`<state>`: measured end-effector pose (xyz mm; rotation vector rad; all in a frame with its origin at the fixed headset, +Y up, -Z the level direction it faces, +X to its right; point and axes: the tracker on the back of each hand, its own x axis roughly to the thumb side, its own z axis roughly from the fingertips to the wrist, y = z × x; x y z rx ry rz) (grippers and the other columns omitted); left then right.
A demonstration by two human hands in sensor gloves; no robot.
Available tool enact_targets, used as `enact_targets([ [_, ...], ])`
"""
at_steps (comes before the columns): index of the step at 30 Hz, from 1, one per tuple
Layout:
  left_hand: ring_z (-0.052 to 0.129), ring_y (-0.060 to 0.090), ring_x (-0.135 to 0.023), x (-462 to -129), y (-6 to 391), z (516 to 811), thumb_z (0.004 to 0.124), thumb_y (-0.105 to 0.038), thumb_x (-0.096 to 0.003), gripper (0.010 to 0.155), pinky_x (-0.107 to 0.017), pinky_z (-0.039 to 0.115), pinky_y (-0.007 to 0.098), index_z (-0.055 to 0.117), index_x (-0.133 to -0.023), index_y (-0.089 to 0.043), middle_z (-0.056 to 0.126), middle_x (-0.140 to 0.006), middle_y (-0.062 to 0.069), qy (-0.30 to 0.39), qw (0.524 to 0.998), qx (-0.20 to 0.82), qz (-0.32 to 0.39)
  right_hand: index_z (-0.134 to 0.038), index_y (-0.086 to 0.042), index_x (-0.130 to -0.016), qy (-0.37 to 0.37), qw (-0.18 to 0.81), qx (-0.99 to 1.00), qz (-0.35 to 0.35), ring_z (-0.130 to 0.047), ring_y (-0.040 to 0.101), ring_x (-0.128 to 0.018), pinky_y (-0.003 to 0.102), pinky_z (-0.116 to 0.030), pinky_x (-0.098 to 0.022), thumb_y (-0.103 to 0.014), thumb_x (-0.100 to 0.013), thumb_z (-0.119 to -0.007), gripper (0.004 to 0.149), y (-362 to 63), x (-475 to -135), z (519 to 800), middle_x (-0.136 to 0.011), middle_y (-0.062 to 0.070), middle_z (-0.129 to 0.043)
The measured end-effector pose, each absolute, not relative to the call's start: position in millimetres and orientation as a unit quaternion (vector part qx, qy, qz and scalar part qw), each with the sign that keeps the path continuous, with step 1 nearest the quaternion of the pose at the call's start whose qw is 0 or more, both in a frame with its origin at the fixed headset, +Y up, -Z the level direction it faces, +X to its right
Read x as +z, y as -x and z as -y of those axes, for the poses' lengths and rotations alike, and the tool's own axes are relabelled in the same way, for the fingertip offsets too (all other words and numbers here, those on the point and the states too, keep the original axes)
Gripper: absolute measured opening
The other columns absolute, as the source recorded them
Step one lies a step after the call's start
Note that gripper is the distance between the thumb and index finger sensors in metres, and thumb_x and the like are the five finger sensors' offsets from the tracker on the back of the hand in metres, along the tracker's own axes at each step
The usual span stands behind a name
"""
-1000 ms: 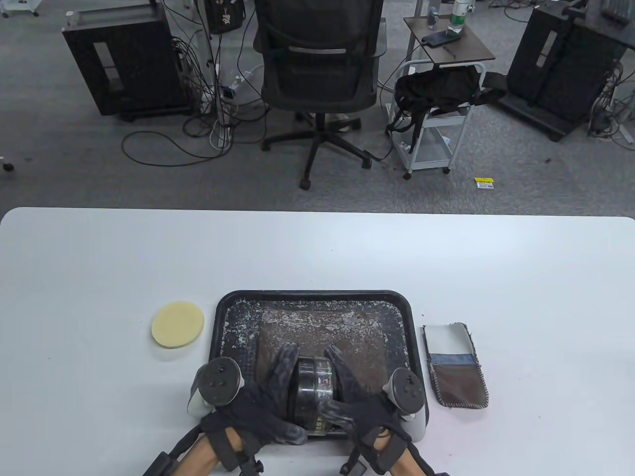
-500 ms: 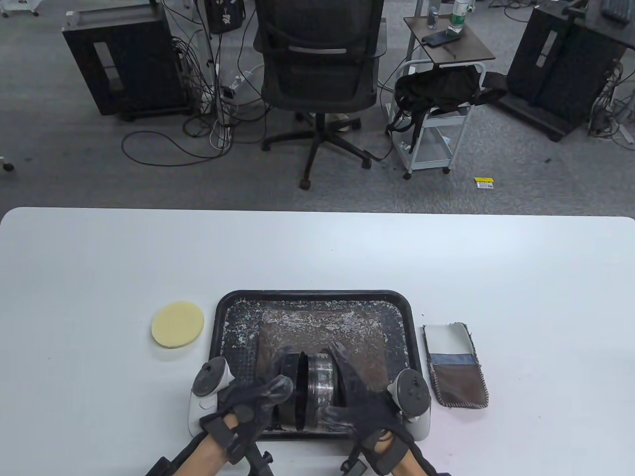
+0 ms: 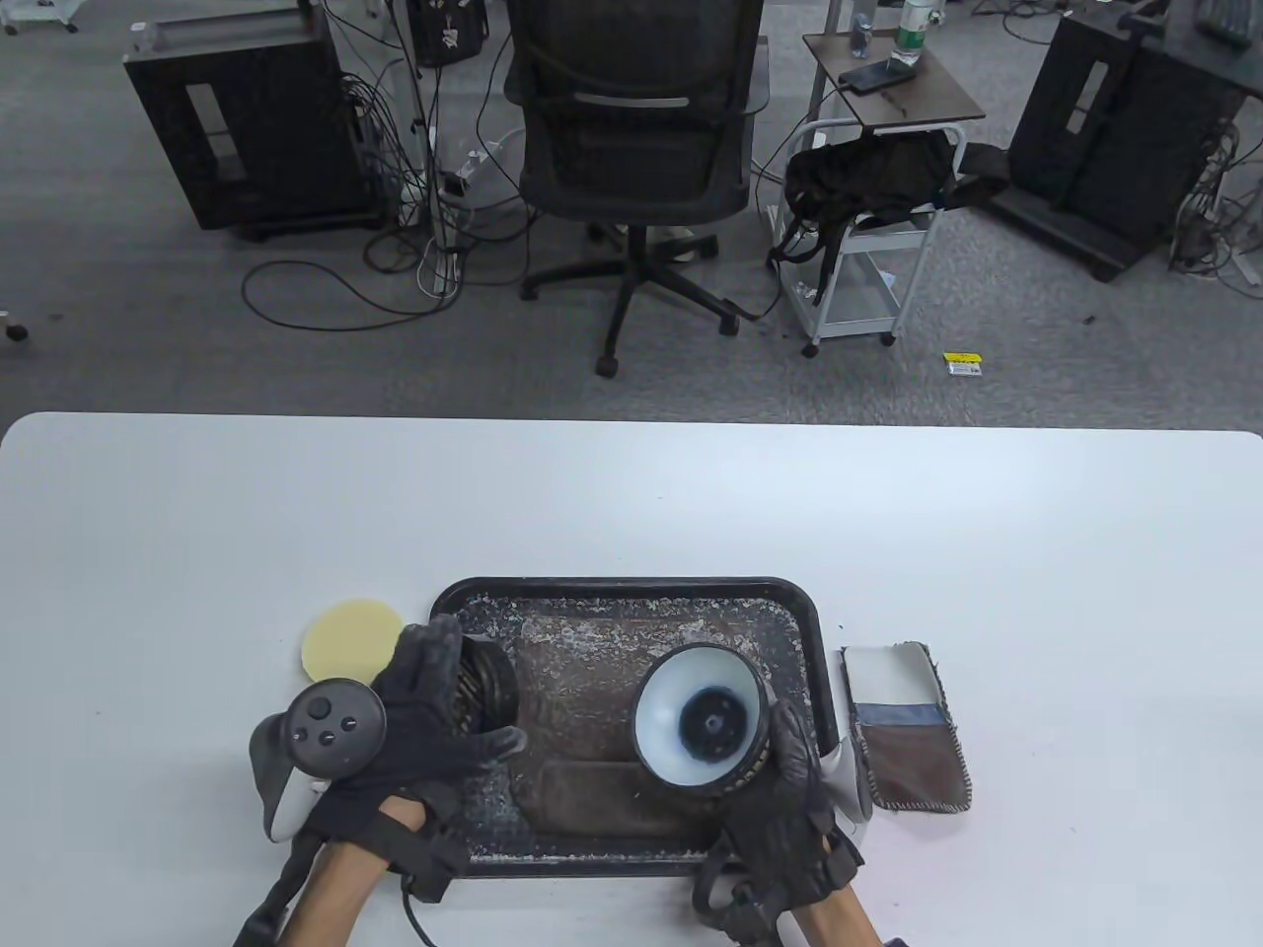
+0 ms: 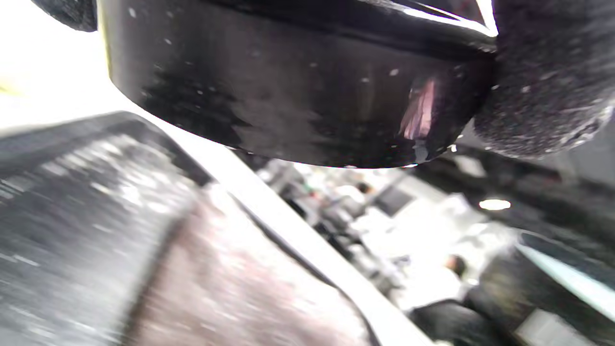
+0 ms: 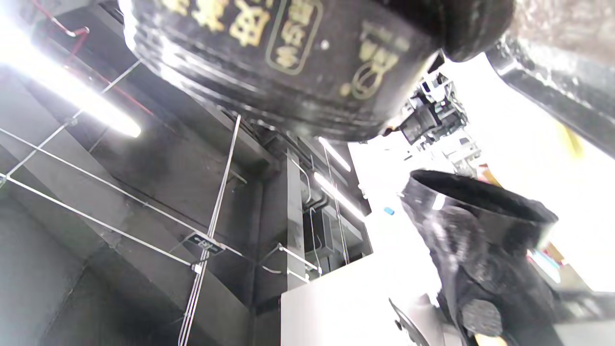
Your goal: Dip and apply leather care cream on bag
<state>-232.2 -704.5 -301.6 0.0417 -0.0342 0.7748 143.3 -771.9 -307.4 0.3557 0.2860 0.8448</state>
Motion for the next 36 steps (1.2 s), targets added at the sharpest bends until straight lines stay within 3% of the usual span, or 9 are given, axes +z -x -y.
enact_targets([
  [6,0.036,0.053,-0.103,-305.6,274.3,709.6,0.096,-0.068,-0.0278,0.108,-0.063,0.059,0.069,0.030,-0.106,-0.033,0.023,-0.115,0.010,0.042,0.965,0.217,-0.144,-0.004,-0.011,-0.111,-0.138,0.902,0.399,-0.094,-0.054,0.064,-0.095,0.066,-0.067,-0.064,-0.061,-0.056,-0.044,0.085,-159.6,-309.6,770.8,-0.112,0.029,-0.031],
  [15,0.028,0.050,-0.105,-312.4,337.3,749.6,0.095,-0.065,-0.0293,0.108,-0.067,0.053,0.069,0.025,-0.106,-0.035,0.016,-0.114,0.007,0.142,0.929,0.141,-0.310,0.002,-0.011,-0.108,-0.109,0.904,0.410,-0.057,-0.054,0.062,-0.096,0.064,-0.068,-0.065,-0.070,-0.054,-0.058,0.100,-178.0,-312.8,772.5,-0.113,0.028,-0.030],
  [26,0.020,0.049,-0.106,-314.7,367.5,787.0,0.092,-0.063,-0.0332,0.106,-0.069,0.046,0.071,0.020,-0.105,-0.034,0.010,-0.113,0.006,0.189,0.896,0.197,-0.351,0.003,-0.011,-0.106,-0.093,0.892,0.442,-0.030,-0.056,0.062,-0.095,0.064,-0.070,-0.064,-0.069,-0.050,-0.072,0.110,-191.6,-314.3,768.8,-0.112,0.026,-0.031],
  [32,0.015,0.048,-0.105,-314.5,371.5,792.8,0.091,-0.062,-0.0337,0.105,-0.070,0.042,0.072,0.019,-0.105,-0.033,0.009,-0.113,0.006,0.185,0.892,0.220,-0.350,0.001,-0.011,-0.107,-0.093,0.887,0.452,-0.031,-0.056,0.062,-0.095,0.065,-0.070,-0.064,-0.066,-0.052,-0.072,0.107,-193.1,-315.3,769.5,-0.111,0.027,-0.030],
  [36,0.010,0.046,-0.105,-313.9,370.9,792.6,0.091,-0.062,-0.0336,0.106,-0.071,0.030,0.075,0.018,-0.104,-0.032,0.007,-0.112,0.006,0.187,0.892,0.221,-0.347,-0.002,-0.009,-0.108,-0.088,0.880,0.466,-0.026,-0.057,0.062,-0.094,0.066,-0.070,-0.063,-0.064,-0.052,-0.073,0.106,-195.2,-316.4,771.7,-0.111,0.028,-0.031],
])
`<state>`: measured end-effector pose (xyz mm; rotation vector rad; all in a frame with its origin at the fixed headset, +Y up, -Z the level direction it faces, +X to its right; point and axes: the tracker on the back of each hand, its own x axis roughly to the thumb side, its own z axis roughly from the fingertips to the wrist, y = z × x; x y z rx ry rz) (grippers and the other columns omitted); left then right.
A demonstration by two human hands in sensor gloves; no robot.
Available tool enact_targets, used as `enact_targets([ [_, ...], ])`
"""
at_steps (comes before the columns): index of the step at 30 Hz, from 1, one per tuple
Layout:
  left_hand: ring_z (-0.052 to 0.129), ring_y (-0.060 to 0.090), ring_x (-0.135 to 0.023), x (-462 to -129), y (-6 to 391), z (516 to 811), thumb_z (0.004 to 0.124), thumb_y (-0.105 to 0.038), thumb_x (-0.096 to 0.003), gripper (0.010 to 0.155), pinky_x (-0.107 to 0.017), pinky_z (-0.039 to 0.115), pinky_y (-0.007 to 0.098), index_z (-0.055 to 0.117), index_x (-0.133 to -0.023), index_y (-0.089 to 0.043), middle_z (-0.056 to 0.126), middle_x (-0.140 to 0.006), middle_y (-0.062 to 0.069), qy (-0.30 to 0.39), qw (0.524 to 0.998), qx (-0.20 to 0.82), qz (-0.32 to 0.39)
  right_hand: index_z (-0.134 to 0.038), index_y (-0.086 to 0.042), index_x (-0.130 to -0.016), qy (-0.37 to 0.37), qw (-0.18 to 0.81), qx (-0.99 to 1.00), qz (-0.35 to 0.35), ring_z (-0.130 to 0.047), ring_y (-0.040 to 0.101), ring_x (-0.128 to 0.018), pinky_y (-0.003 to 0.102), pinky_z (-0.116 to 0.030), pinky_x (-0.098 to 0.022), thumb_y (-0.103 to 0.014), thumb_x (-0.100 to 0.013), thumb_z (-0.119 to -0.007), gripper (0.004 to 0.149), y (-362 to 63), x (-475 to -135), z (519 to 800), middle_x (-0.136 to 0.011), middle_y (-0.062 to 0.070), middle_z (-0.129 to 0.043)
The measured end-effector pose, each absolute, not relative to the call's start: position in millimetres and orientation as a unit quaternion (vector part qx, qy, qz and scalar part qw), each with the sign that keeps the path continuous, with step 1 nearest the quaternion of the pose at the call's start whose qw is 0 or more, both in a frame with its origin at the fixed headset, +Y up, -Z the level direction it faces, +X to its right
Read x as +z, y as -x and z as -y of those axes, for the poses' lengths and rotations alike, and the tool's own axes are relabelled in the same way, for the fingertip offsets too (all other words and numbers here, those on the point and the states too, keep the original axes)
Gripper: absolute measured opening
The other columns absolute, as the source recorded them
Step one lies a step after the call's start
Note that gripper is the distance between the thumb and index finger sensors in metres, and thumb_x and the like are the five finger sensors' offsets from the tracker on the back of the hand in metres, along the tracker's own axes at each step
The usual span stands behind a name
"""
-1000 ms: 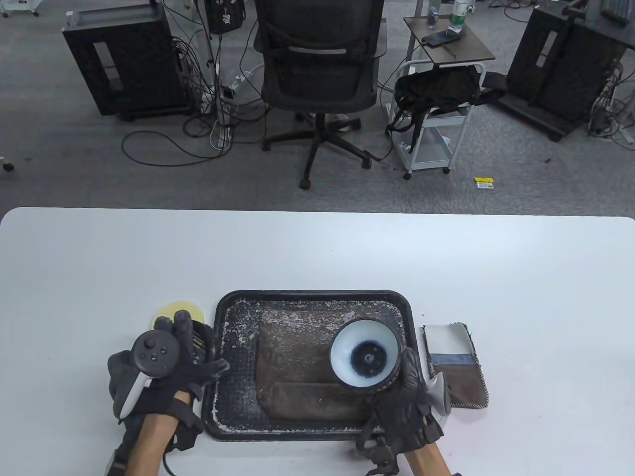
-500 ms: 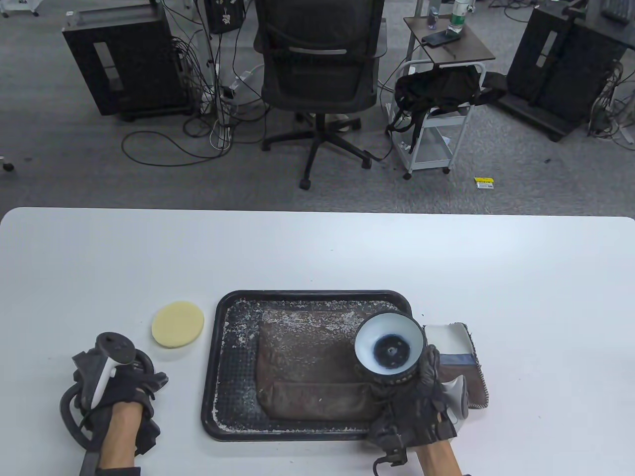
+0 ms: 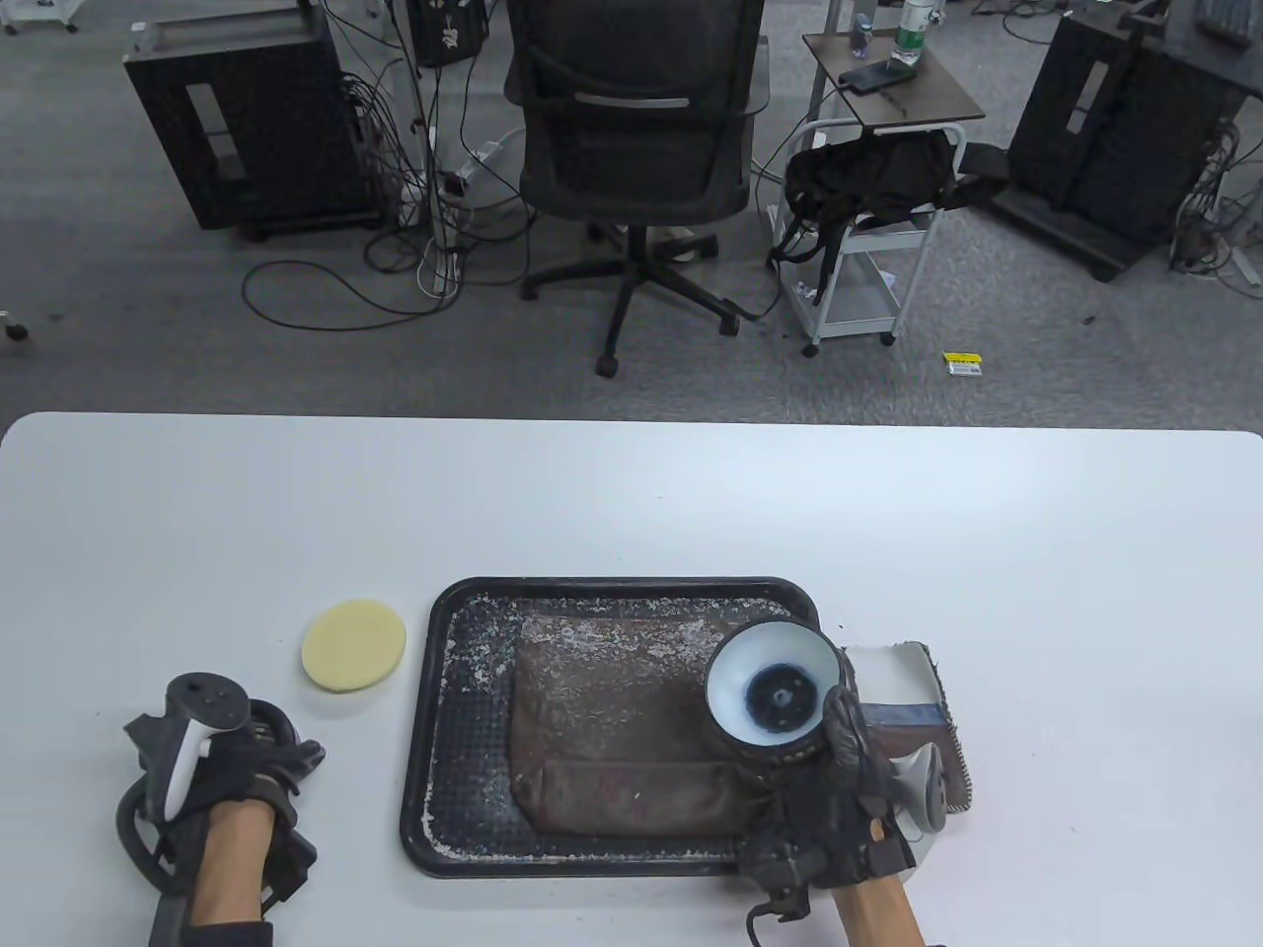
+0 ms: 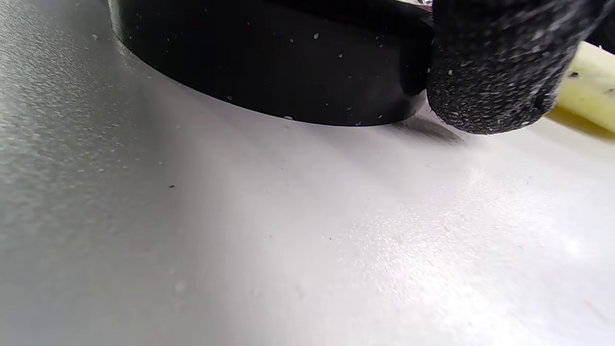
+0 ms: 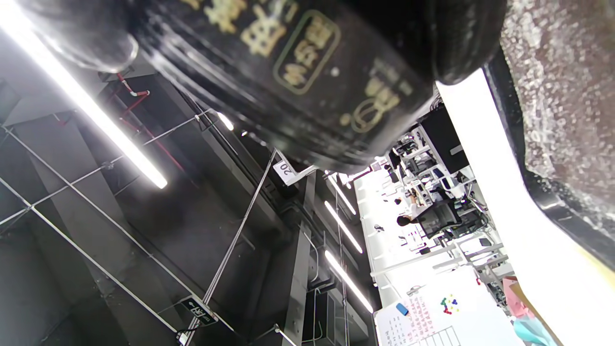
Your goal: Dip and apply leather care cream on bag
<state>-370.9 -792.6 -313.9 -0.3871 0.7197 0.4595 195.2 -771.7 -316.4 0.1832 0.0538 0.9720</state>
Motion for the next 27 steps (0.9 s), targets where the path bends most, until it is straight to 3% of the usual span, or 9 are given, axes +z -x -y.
enact_targets([
  [3,0.008,0.044,-0.105,-314.9,367.3,788.2,0.091,-0.061,-0.0335,0.107,-0.072,0.025,0.075,0.017,-0.104,-0.030,0.006,-0.112,0.004,0.179,0.899,0.214,-0.336,-0.006,-0.008,-0.109,-0.085,0.879,0.470,-0.022,-0.058,0.062,-0.094,0.065,-0.071,-0.063,-0.064,-0.052,-0.073,0.103,-196.3,-316.7,772.2,-0.110,0.028,-0.031],
  [7,0.004,0.040,-0.106,-319.9,349.3,768.3,0.092,-0.055,-0.0354,0.104,-0.073,0.021,0.073,0.019,-0.105,-0.030,0.006,-0.112,0.000,0.115,0.926,0.210,-0.291,-0.012,-0.006,-0.110,-0.072,0.874,0.481,-0.013,-0.060,0.062,-0.094,0.065,-0.071,-0.062,-0.063,-0.052,-0.072,0.101,-197.9,-316.4,771.7,-0.110,0.029,-0.033],
  [13,0.014,0.031,-0.112,-339.3,308.8,749.7,0.092,-0.044,-0.0399,0.092,-0.078,0.029,0.070,0.028,-0.105,-0.034,0.017,-0.115,-0.005,0.045,0.966,0.198,-0.163,-0.016,-0.004,-0.110,-0.068,0.866,0.496,-0.009,-0.063,0.061,-0.092,0.065,-0.072,-0.062,-0.061,-0.052,-0.074,0.100,-197.6,-316.6,771.7,-0.109,0.029,-0.037],
  [19,0.022,0.029,-0.113,-362.8,295.3,757.5,0.091,-0.039,-0.0422,0.085,-0.078,0.034,0.068,0.034,-0.106,-0.033,0.024,-0.116,-0.005,0.068,0.968,0.190,-0.150,-0.019,-0.003,-0.110,-0.075,0.866,0.495,-0.004,-0.064,0.060,-0.092,0.063,-0.073,-0.062,-0.060,-0.052,-0.075,0.099,-197.4,-317.3,771.6,-0.109,0.029,-0.039],
  [27,0.018,0.025,-0.113,-399.5,298.5,767.9,0.091,-0.037,-0.0422,0.086,-0.079,0.031,0.067,0.031,-0.104,-0.036,0.020,-0.115,-0.008,0.157,0.957,0.180,-0.165,-0.022,0.000,-0.109,-0.066,0.864,0.499,0.003,-0.067,0.061,-0.090,0.062,-0.075,-0.061,-0.059,-0.052,-0.075,0.098,-197.8,-316.7,770.6,-0.107,0.032,-0.042],
])
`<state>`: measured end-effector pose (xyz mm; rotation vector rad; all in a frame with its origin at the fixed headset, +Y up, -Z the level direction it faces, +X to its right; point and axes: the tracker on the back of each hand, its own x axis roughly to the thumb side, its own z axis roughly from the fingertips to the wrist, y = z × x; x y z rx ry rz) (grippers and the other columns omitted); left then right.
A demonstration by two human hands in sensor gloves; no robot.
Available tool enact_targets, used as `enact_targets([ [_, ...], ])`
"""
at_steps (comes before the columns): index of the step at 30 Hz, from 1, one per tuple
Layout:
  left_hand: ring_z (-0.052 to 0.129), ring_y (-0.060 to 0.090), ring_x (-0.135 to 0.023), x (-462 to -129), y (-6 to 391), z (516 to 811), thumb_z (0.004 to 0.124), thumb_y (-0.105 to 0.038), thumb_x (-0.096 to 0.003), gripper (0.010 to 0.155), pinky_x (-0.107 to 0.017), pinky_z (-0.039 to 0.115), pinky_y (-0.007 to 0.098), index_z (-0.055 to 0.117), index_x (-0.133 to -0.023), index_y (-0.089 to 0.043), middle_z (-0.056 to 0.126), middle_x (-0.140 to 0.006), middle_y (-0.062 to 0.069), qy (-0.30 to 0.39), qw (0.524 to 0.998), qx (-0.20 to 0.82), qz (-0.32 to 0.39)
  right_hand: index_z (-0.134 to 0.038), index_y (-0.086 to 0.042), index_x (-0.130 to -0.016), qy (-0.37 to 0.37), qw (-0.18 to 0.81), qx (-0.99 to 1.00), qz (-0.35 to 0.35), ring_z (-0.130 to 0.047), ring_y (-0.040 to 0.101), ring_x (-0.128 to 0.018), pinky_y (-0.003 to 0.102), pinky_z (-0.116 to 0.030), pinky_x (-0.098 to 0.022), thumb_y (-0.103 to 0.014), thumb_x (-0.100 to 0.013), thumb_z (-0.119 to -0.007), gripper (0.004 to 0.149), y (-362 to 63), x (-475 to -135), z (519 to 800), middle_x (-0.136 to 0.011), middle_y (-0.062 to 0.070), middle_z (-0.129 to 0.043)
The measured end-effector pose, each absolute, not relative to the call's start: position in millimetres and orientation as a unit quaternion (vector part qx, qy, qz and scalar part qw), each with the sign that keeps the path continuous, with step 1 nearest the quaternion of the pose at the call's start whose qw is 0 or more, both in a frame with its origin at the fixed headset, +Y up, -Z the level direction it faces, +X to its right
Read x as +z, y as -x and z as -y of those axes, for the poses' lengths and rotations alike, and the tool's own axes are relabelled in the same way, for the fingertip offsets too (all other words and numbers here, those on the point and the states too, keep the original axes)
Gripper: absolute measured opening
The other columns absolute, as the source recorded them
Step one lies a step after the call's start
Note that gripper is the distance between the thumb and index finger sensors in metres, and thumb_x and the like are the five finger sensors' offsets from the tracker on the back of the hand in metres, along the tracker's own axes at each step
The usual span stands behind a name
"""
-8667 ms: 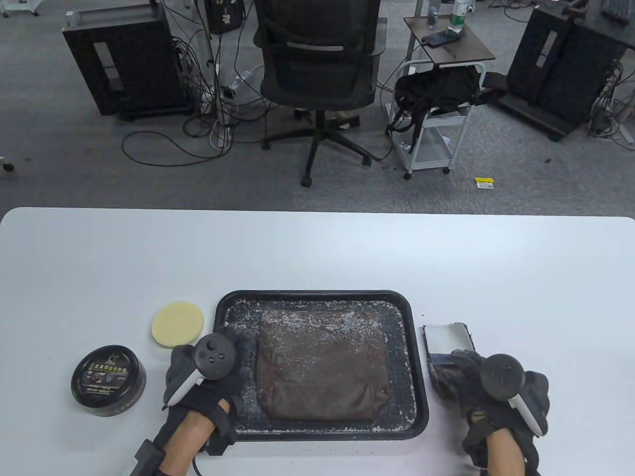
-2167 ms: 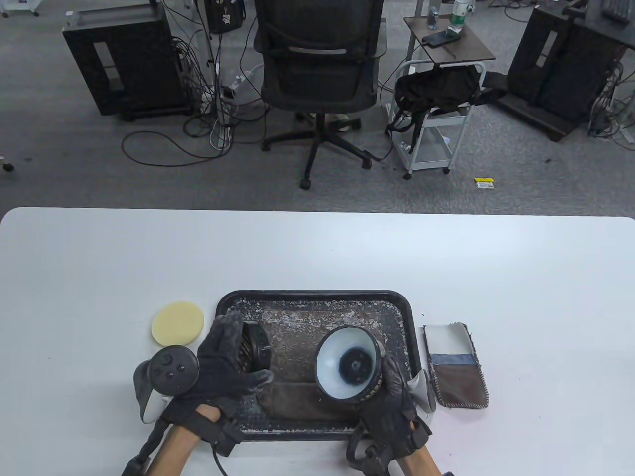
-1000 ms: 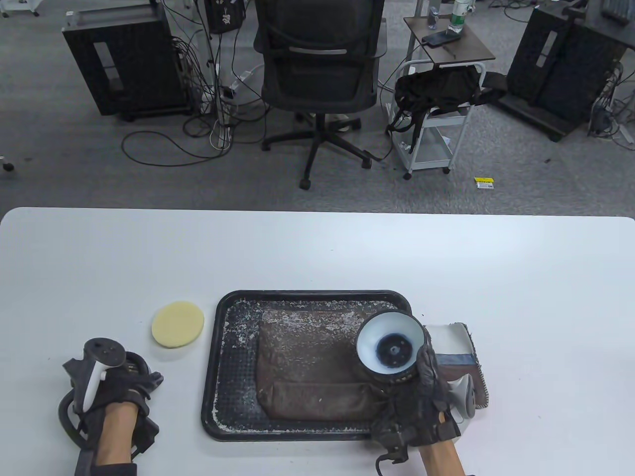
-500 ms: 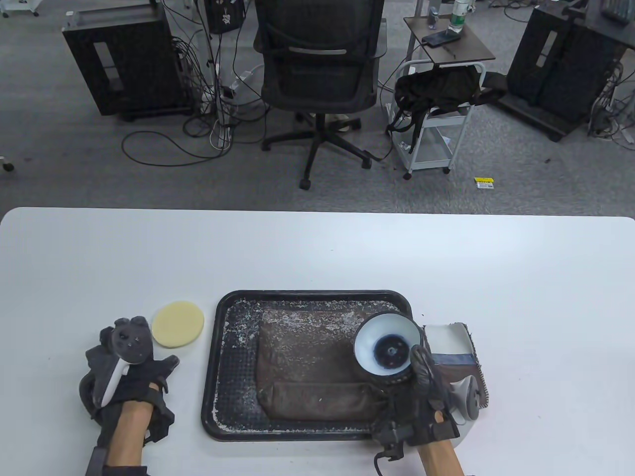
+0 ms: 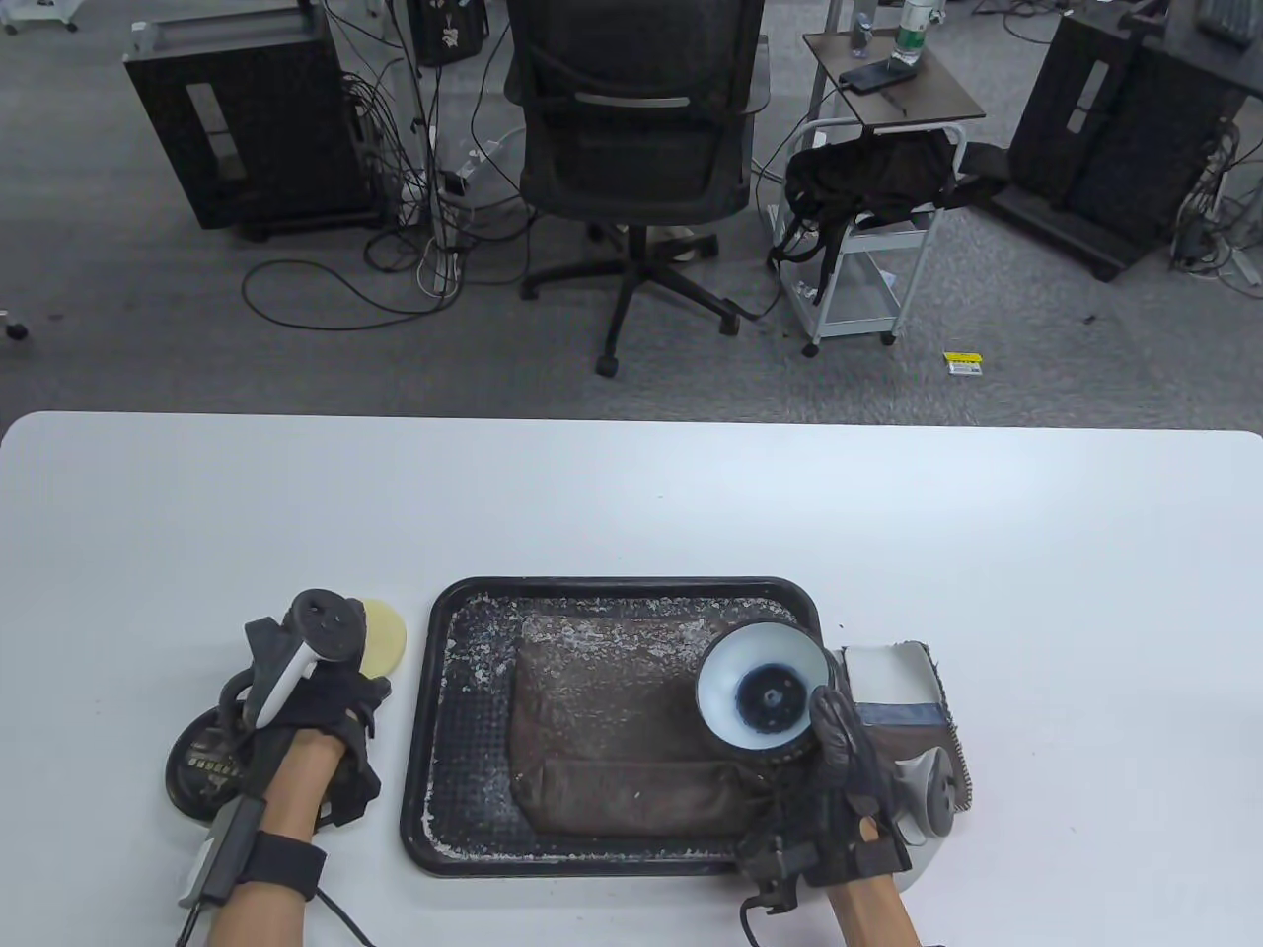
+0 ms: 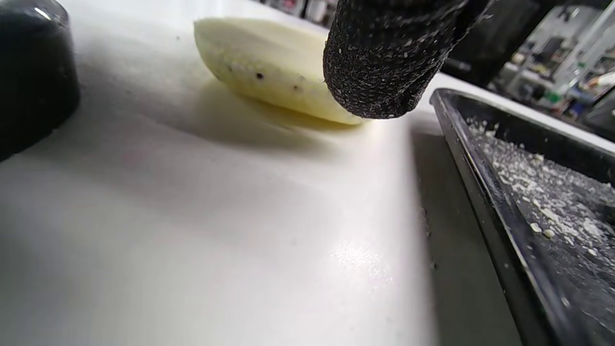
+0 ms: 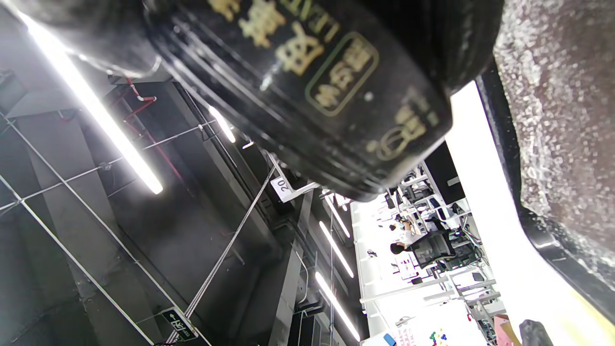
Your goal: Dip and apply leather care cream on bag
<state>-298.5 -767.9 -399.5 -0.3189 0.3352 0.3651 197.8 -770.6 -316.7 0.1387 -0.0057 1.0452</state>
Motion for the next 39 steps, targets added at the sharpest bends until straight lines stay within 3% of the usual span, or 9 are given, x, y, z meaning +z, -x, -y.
enact_targets([
  [8,0.010,0.021,-0.111,-429.1,297.5,788.5,0.089,-0.038,-0.0427,0.085,-0.080,0.024,0.065,0.028,-0.103,-0.038,0.012,-0.113,-0.013,0.244,0.936,0.194,-0.166,-0.024,0.000,-0.109,-0.069,0.860,0.506,0.002,-0.067,0.061,-0.090,0.062,-0.075,-0.061,-0.058,-0.051,-0.076,0.097,-197.1,-316.7,769.8,-0.106,0.032,-0.043],
  [18,0.032,0.025,-0.110,-441.9,294.2,786.8,0.084,-0.032,-0.0442,0.070,-0.078,0.044,0.063,0.043,-0.101,-0.037,0.032,-0.113,-0.008,0.184,0.954,0.148,-0.186,-0.025,0.000,-0.110,-0.077,0.855,0.514,-0.005,-0.068,0.061,-0.090,0.062,-0.075,-0.060,-0.057,-0.052,-0.076,0.096,-192.6,-316.9,767.7,-0.106,0.032,-0.044],
  [24,0.043,0.030,-0.108,-430.2,282.7,760.7,0.082,-0.031,-0.0431,0.067,-0.074,0.052,0.064,0.049,-0.102,-0.032,0.043,-0.113,-0.001,0.103,0.969,0.166,-0.153,-0.026,0.001,-0.109,-0.067,0.843,0.533,0.004,-0.068,0.061,-0.089,0.063,-0.075,-0.060,-0.056,-0.051,-0.077,0.096,-194.1,-317.7,767.2,-0.106,0.032,-0.045],
  [28,0.048,0.034,-0.106,-411.2,257.5,723.8,0.082,-0.031,-0.0423,0.067,-0.071,0.056,0.065,0.051,-0.102,-0.029,0.047,-0.112,0.003,0.000,0.979,0.191,-0.074,-0.028,0.001,-0.109,-0.059,0.824,0.564,0.013,-0.069,0.062,-0.088,0.064,-0.075,-0.058,-0.055,-0.050,-0.078,0.096,-194.0,-317.2,765.9,-0.105,0.033,-0.047],
  [33,0.053,0.034,-0.105,-361.5,189.5,674.8,0.081,-0.034,-0.0421,0.067,-0.069,0.060,0.064,0.052,-0.102,-0.029,0.050,-0.111,0.004,-0.101,0.971,0.197,0.091,-0.031,0.001,-0.109,-0.058,0.783,0.619,0.017,-0.070,0.062,-0.087,0.064,-0.075,-0.057,-0.054,-0.049,-0.079,0.095,-189.1,-315.1,763.9,-0.104,0.033,-0.049],
  [39,0.054,0.032,-0.106,-304.6,101.8,667.2,0.081,-0.034,-0.0425,0.067,-0.071,0.061,0.063,0.053,-0.103,-0.031,0.051,-0.112,0.002,-0.127,0.933,0.223,0.253,-0.033,0.002,-0.109,-0.059,0.757,0.651,0.007,-0.070,0.063,-0.086,0.065,-0.075,-0.056,-0.053,-0.048,-0.080,0.094,-179.0,-312.9,765.4,-0.103,0.034,-0.050],
])
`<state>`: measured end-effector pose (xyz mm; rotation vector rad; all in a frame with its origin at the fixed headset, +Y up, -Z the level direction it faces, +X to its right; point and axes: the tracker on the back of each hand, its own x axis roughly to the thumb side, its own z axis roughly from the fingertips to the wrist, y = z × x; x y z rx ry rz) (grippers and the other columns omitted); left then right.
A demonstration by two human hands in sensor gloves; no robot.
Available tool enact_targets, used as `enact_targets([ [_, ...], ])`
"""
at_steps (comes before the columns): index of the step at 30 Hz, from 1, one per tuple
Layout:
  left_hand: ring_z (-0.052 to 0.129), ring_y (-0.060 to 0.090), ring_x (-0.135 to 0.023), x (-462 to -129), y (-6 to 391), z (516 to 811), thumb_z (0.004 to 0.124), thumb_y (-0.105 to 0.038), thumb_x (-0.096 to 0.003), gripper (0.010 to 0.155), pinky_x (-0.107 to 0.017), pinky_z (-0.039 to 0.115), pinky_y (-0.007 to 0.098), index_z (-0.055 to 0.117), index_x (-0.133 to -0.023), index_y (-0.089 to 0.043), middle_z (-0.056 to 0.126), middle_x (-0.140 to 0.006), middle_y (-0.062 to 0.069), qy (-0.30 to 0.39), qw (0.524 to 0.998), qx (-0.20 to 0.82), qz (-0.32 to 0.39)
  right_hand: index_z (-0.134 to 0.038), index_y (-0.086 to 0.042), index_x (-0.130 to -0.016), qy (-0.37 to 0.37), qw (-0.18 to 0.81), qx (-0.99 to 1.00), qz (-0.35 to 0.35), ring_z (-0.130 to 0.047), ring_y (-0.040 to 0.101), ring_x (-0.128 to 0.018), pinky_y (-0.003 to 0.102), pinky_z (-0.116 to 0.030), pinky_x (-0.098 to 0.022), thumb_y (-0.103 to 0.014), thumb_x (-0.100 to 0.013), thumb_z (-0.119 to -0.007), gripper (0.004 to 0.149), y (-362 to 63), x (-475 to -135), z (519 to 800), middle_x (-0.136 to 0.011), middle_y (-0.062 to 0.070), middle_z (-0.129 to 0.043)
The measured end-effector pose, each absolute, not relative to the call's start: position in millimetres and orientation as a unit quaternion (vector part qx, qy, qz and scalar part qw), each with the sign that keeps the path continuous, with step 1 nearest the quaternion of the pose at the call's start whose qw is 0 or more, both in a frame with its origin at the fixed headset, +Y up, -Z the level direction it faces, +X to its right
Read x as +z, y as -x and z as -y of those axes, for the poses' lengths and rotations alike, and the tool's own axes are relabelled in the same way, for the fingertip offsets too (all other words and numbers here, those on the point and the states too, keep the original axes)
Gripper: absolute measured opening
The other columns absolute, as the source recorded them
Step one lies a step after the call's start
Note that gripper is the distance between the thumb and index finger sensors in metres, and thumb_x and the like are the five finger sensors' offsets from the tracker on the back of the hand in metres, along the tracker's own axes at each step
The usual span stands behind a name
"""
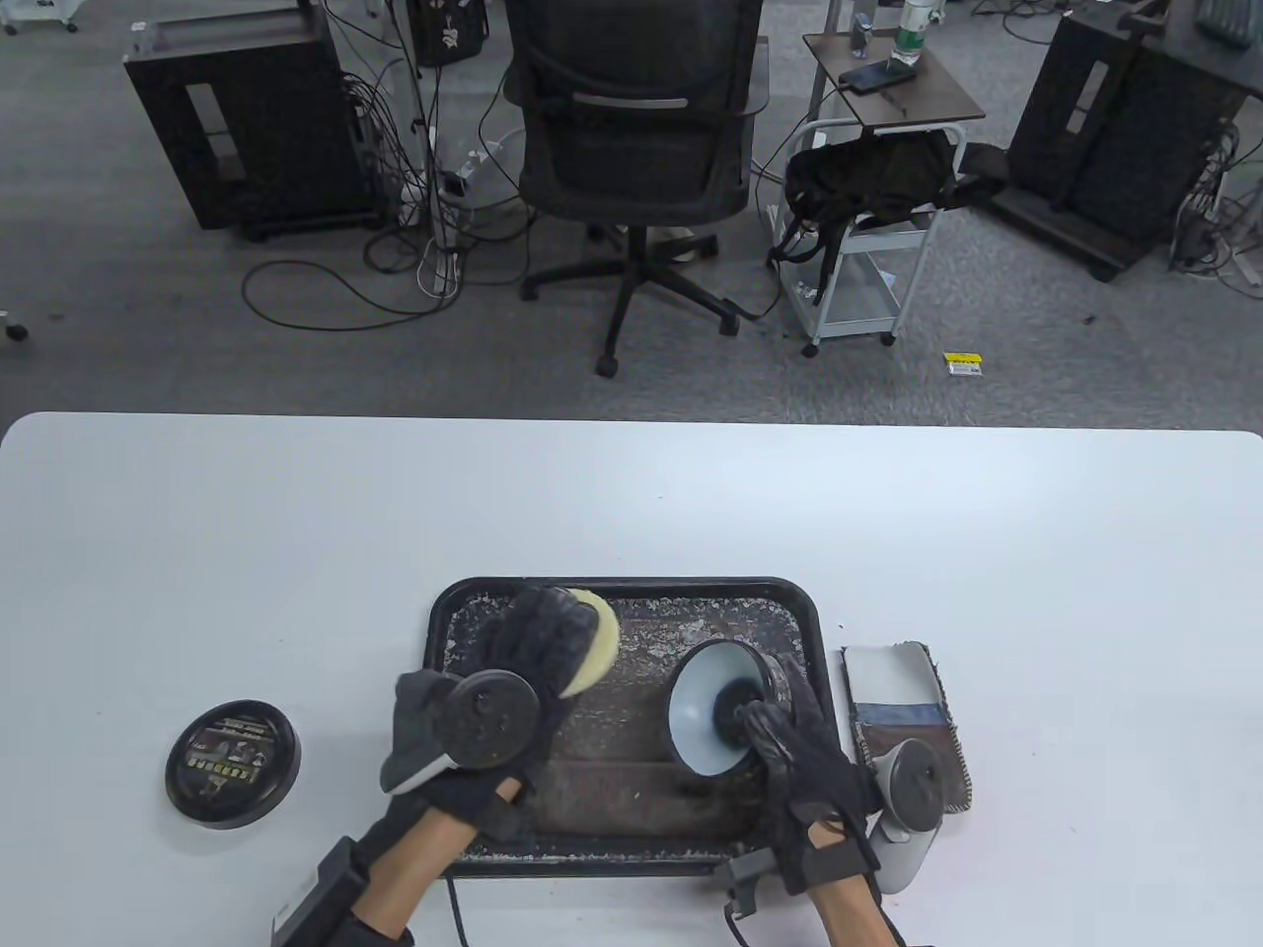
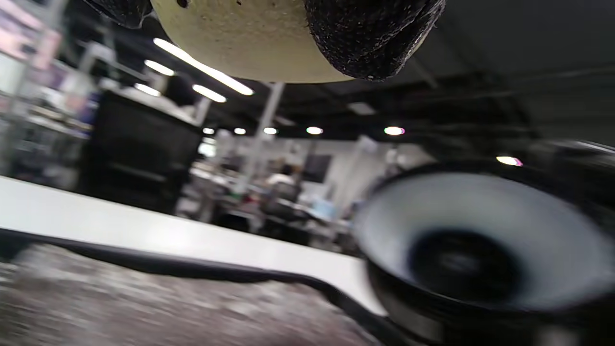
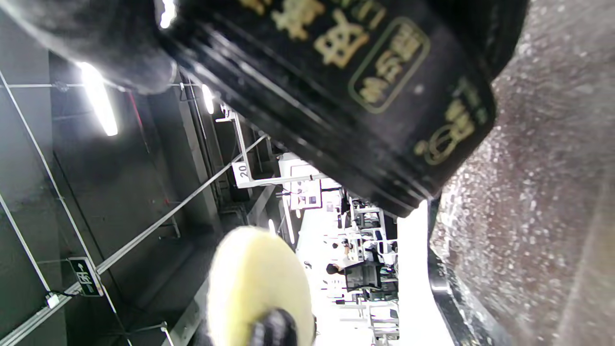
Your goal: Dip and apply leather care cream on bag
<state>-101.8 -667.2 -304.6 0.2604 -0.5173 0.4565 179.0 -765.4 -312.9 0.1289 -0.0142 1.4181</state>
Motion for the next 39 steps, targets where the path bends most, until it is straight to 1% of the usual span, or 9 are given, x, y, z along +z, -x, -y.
enact_targets([
  [2,0.054,0.032,-0.107,-292.4,77.2,676.6,0.082,-0.033,-0.0424,0.067,-0.071,0.060,0.063,0.053,-0.103,-0.030,0.052,-0.112,0.002,-0.120,0.921,0.228,0.291,-0.033,0.002,-0.109,-0.061,0.753,0.655,-0.001,-0.071,0.063,-0.086,0.065,-0.075,-0.056,-0.053,-0.048,-0.080,0.094,-174.9,-312.5,767.4,-0.103,0.034,-0.051],
  [4,0.053,0.032,-0.107,-284.5,58.6,684.4,0.082,-0.033,-0.0426,0.067,-0.072,0.059,0.063,0.053,-0.103,-0.031,0.051,-0.112,0.002,-0.105,0.921,0.196,0.319,-0.033,0.002,-0.109,-0.062,0.750,0.658,-0.011,-0.071,0.063,-0.085,0.065,-0.075,-0.056,-0.053,-0.048,-0.080,0.094,-170.7,-312.3,769.5,-0.103,0.035,-0.051],
  [8,0.054,0.031,-0.107,-279.5,42.1,697.6,0.080,-0.035,-0.0425,0.067,-0.072,0.061,0.062,0.051,-0.103,-0.030,0.051,-0.112,0.001,-0.104,0.928,0.140,0.330,-0.033,0.003,-0.109,-0.062,0.756,0.651,-0.031,-0.072,0.063,-0.085,0.065,-0.076,-0.055,-0.053,-0.048,-0.080,0.094,-162.9,-311.5,773.9,-0.103,0.035,-0.051],
  [12,0.054,0.032,-0.106,-284.8,45.8,704.9,0.080,-0.034,-0.0427,0.066,-0.072,0.060,0.062,0.052,-0.103,-0.030,0.051,-0.112,0.002,-0.084,0.924,0.180,0.326,-0.034,0.003,-0.109,-0.059,0.757,0.649,-0.044,-0.072,0.063,-0.084,0.065,-0.076,-0.055,-0.053,-0.048,-0.080,0.094,-159.1,-311.8,778.2,-0.102,0.036,-0.052],
  [15,0.052,0.032,-0.106,-289.9,48.3,709.4,0.080,-0.033,-0.0427,0.066,-0.071,0.060,0.063,0.052,-0.102,-0.029,0.051,-0.112,0.003,-0.077,0.928,0.179,0.317,-0.032,0.004,-0.108,-0.085,0.747,0.655,-0.073,-0.073,0.063,-0.084,0.064,-0.078,-0.054,-0.053,-0.049,-0.079,0.095,-146.1,-307.1,778.2,-0.101,0.036,-0.051],
  [23,0.052,0.030,-0.105,-289.5,48.7,715.5,0.080,-0.034,-0.0423,0.065,-0.070,0.064,0.062,0.054,-0.102,-0.030,0.054,-0.111,0.001,-0.063,0.932,0.169,0.313,-0.033,0.005,-0.107,-0.070,0.733,0.674,-0.053,-0.073,0.064,-0.083,0.065,-0.077,-0.054,-0.052,-0.048,-0.080,0.094,-142.9,-304.7,775.6,-0.100,0.037,-0.052],
  [25,0.060,0.031,-0.104,-291.0,50.4,714.9,0.080,-0.034,-0.0420,0.064,-0.069,0.066,0.062,0.056,-0.101,-0.030,0.058,-0.110,0.001,-0.050,0.927,0.182,0.323,-0.034,0.005,-0.107,-0.078,0.732,0.676,-0.046,-0.074,0.063,-0.082,0.065,-0.077,-0.054,-0.051,-0.048,-0.080,0.094,-143.6,-304.8,773.0,-0.100,0.037,-0.053],
  [28,0.060,0.029,-0.104,-290.9,55.1,714.9,0.081,-0.034,-0.0420,0.063,-0.070,0.064,0.062,0.058,-0.100,-0.031,0.059,-0.110,0.000,-0.047,0.921,0.199,0.333,-0.034,0.005,-0.107,-0.084,0.730,0.677,-0.045,-0.074,0.064,-0.082,0.065,-0.077,-0.054,-0.051,-0.048,-0.079,0.094,-143.3,-304.4,770.8,-0.100,0.037,-0.053],
  [39,0.062,0.032,-0.102,-284.5,48.7,720.2,0.077,-0.035,-0.0432,0.063,-0.066,0.068,0.061,0.053,-0.101,-0.029,0.057,-0.109,0.004,-0.093,0.939,0.175,0.282,-0.033,0.004,-0.108,-0.081,0.719,0.688,-0.052,-0.072,0.064,-0.083,0.065,-0.076,-0.055,-0.051,-0.048,-0.079,0.094,-139.0,-302.6,767.5,-0.100,0.037,-0.052],
])
